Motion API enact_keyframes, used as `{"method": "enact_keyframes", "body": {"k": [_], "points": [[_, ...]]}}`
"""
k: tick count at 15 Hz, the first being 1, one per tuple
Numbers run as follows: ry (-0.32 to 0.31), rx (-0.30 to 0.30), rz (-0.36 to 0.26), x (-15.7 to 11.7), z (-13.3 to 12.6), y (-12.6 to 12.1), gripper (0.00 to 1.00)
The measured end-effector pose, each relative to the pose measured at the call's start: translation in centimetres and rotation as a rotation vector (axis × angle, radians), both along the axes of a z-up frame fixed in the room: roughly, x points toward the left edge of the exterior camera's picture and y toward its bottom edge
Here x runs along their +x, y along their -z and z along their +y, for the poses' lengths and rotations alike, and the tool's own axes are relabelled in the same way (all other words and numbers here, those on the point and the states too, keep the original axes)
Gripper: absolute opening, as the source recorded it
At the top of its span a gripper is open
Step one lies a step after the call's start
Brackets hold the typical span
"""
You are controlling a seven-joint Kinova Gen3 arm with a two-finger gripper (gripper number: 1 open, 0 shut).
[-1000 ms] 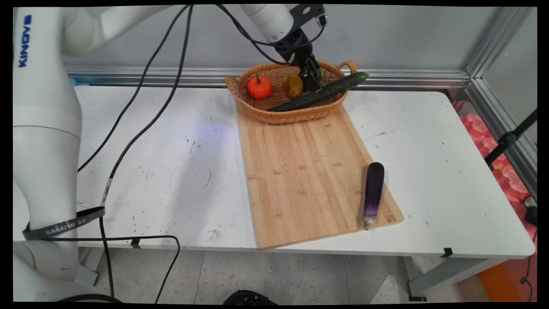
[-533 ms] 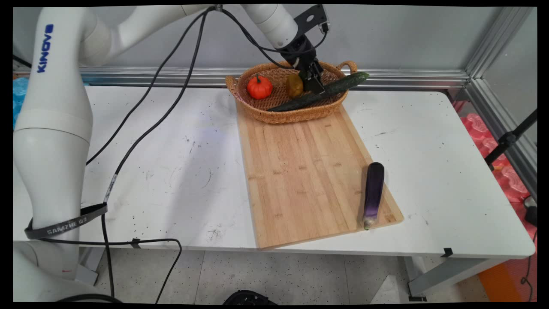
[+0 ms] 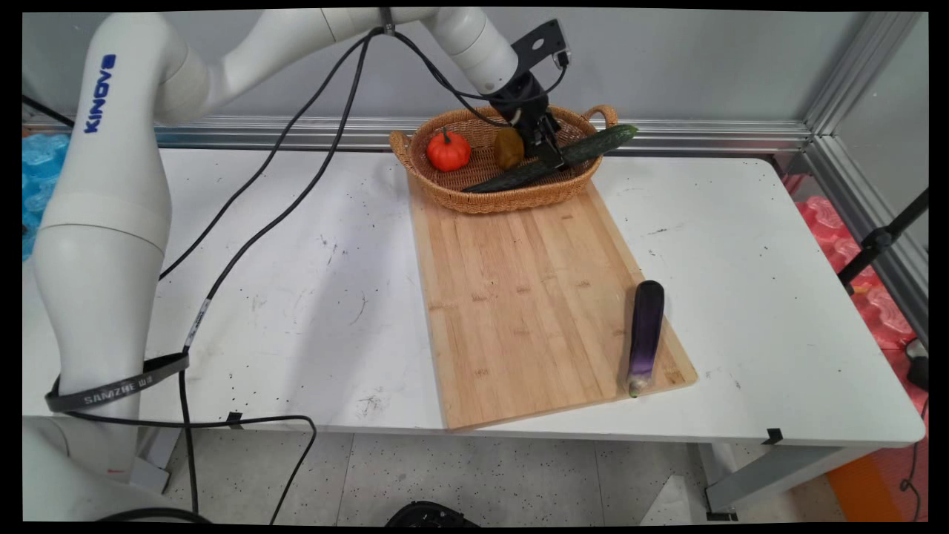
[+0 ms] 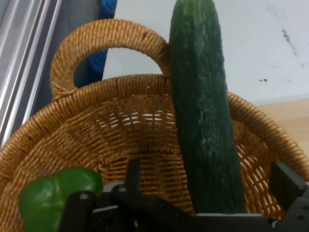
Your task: Pick up the cucumber from the vegetable basket, then place the picked object on the cutting board
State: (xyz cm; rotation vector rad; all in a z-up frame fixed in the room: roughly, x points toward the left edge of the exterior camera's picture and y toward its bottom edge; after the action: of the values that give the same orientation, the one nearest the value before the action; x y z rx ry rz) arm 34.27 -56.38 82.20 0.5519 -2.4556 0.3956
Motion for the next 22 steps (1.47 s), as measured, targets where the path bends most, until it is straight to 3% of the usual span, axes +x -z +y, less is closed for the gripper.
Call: {"method": "enact_keyframes", "body": {"k": [9, 10, 18, 22], "points": [[-0.012, 0.008, 0.012, -0.1, -0.8, 1.9, 1.0], [-0.013, 0.01, 0.013, -0.1, -0.8, 2.0, 0.0], [-0.013, 0.027, 0.019, -0.4, -0.7, 2.8, 0.0], [-0.017, 0.018, 0.029, -1.0, -0.8, 1.7, 0.0]]}}
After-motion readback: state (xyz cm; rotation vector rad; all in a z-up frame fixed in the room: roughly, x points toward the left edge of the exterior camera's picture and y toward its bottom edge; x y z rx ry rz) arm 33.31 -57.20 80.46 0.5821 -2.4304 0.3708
